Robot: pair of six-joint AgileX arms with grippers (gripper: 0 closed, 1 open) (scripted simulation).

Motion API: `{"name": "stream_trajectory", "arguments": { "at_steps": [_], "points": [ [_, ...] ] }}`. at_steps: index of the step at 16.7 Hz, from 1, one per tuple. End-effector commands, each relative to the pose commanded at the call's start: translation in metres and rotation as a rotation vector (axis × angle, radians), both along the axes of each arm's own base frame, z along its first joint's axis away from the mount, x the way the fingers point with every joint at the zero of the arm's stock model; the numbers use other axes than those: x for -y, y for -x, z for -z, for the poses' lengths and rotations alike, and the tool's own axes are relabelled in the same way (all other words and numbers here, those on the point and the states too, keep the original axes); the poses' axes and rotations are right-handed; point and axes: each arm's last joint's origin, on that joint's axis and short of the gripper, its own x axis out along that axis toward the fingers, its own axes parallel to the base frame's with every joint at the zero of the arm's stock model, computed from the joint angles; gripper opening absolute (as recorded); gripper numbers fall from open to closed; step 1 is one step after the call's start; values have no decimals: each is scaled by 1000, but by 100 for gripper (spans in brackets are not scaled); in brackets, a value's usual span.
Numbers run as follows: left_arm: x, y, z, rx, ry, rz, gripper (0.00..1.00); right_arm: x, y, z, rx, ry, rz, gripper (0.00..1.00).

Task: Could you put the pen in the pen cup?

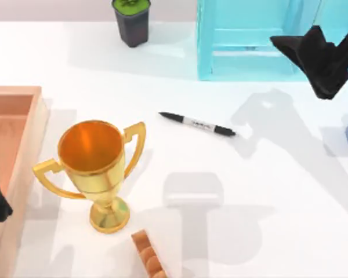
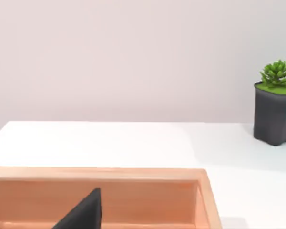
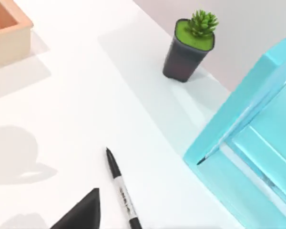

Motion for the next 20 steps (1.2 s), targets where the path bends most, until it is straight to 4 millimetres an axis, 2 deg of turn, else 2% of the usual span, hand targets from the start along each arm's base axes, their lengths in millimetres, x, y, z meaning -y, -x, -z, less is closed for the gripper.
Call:
{"name": "stream_trajectory", "arguments": {
  "at_steps": [3, 5, 7, 10, 13, 16, 18, 20],
  "points": [
    [0, 0, 0, 0, 0, 0, 100, -50, -47, -15, -59, 113, -85, 100],
    [0, 0, 0, 0, 0, 0, 100, -84, -78, -10, -108, 197, -121, 100],
    [0, 0, 0, 0, 0, 0, 100, -115, -108, 9, -167, 289, -144, 100],
    [0, 0, 0, 0, 0, 0, 100, -151, -147, 57, -281, 441, -152, 100],
    [0, 0, 0, 0, 0, 0, 100, -169, -177, 119, -417, 600, -141, 100],
    [0, 0, 0, 0, 0, 0, 100, -172, -194, 173, -542, 735, -122, 100],
    [0, 0, 0, 0, 0, 0, 100, -170, -199, 196, -599, 794, -113, 100],
    [0, 0, 0, 0, 0, 0, 100, -169, -200, 203, -617, 813, -109, 100]
  ]
}}
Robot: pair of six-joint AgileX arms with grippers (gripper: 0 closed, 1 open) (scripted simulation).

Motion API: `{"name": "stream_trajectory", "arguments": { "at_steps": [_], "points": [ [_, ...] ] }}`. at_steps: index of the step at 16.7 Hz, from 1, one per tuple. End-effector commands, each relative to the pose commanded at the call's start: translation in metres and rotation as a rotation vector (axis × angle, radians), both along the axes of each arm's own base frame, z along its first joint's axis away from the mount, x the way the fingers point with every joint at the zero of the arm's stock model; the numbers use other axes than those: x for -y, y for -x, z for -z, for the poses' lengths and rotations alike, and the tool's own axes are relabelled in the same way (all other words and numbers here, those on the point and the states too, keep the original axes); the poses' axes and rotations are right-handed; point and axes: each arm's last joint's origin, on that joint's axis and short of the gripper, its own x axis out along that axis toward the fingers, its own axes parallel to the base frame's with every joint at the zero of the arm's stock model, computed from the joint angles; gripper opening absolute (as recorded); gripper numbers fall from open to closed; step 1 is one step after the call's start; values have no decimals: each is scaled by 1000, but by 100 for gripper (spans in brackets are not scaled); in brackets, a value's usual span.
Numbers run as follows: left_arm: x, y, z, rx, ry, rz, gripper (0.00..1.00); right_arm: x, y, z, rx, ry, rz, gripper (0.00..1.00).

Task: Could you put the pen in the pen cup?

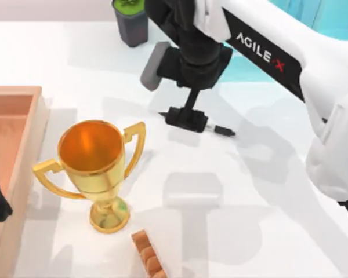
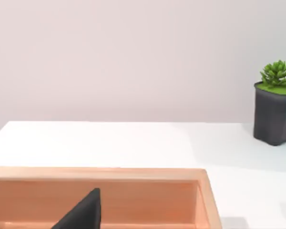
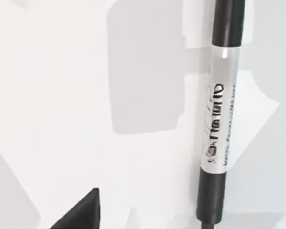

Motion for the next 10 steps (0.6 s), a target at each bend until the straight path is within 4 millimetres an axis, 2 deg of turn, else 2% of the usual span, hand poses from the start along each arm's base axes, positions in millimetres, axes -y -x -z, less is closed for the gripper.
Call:
{"name": "stream_trajectory", "arguments": {
  "at_steps": [6, 8, 10],
  "points": [
    [0, 0, 0, 0, 0, 0, 100, -2, 1, 3, -4, 1, -4, 100],
    [0, 0, 0, 0, 0, 0, 100, -1, -2, 12, -2, 1, -1, 100],
    [0, 0, 0, 0, 0, 0, 100, 0, -7, 30, -1, 1, 1, 100]
  ]
}}
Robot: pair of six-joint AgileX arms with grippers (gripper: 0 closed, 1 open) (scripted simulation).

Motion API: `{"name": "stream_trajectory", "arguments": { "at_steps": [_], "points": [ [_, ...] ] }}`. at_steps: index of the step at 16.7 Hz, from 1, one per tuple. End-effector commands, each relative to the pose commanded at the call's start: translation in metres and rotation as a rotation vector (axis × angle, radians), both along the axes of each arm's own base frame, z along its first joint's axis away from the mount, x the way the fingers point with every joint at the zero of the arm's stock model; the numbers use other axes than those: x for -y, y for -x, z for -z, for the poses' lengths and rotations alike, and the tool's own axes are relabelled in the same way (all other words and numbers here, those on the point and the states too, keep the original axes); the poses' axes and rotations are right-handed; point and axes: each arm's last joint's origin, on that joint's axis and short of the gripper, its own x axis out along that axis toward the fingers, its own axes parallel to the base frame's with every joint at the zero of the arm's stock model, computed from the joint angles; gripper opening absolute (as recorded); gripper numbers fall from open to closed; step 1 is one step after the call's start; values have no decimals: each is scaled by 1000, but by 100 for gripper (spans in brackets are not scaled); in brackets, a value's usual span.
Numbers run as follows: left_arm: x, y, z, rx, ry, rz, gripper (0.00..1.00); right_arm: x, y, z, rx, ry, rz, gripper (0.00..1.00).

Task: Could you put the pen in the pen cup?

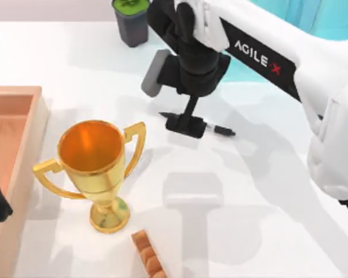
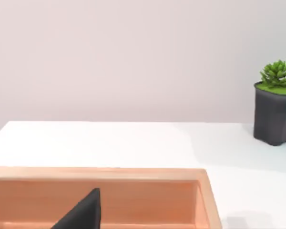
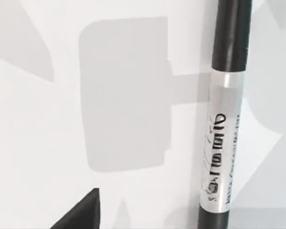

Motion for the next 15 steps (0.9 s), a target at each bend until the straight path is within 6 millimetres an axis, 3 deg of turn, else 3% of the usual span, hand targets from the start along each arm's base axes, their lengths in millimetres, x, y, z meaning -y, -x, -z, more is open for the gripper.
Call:
{"name": "stream_trajectory", "arguments": {
  "at_steps": [6, 11, 15],
  "points": [
    [0, 0, 0, 0, 0, 0, 100, 6, -9, 63, 2, -2, -1, 100],
    [0, 0, 0, 0, 0, 0, 100, 7, -9, 68, 1, -1, -1, 100],
    [0, 0, 0, 0, 0, 0, 100, 7, -9, 68, 1, -1, -1, 70]
  ]
}}
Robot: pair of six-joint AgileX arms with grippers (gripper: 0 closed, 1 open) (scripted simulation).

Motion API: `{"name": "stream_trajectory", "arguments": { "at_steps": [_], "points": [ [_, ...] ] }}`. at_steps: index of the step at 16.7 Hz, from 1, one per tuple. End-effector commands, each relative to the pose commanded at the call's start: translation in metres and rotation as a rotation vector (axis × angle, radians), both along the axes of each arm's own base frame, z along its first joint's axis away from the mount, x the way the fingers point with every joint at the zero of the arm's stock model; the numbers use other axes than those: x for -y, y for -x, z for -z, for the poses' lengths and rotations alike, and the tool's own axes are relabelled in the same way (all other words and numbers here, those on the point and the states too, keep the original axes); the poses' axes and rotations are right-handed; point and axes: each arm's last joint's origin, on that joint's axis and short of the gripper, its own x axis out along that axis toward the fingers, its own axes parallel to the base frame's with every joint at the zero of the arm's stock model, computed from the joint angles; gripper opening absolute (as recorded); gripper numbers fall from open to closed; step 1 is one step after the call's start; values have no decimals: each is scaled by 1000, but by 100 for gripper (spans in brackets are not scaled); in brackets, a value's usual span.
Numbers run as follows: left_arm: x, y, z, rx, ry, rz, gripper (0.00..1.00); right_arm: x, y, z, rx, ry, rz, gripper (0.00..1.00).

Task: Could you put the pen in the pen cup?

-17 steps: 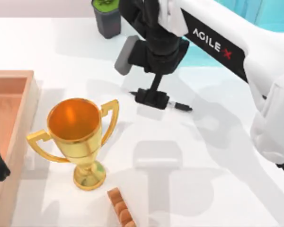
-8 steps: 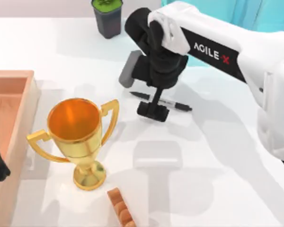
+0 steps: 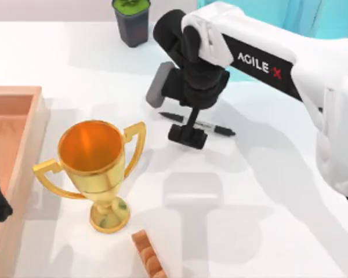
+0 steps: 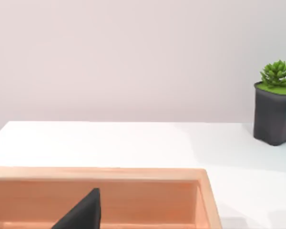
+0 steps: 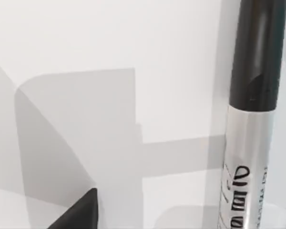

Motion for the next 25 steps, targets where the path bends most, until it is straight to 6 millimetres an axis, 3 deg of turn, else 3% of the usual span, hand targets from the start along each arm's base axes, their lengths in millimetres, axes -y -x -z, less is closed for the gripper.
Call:
{"name": "stream_trajectory", "arguments": {
  "at_steps": [9, 17, 18, 19, 21, 25],
  "points": [
    [0, 0, 0, 0, 0, 0, 100, 0, 0, 0, 0, 0, 0, 2],
    [0, 0, 0, 0, 0, 0, 100, 0, 0, 0, 0, 0, 0, 0],
    [0, 0, 0, 0, 0, 0, 100, -4, 10, -33, -4, -52, 17, 0],
    [0, 0, 0, 0, 0, 0, 100, -3, 10, -33, -5, -51, 20, 0],
    [0, 0, 0, 0, 0, 0, 100, 12, 7, -33, -32, -32, 62, 0],
    [0, 0, 0, 0, 0, 0, 100, 69, 11, -38, -160, 58, 221, 0]
  ]
}}
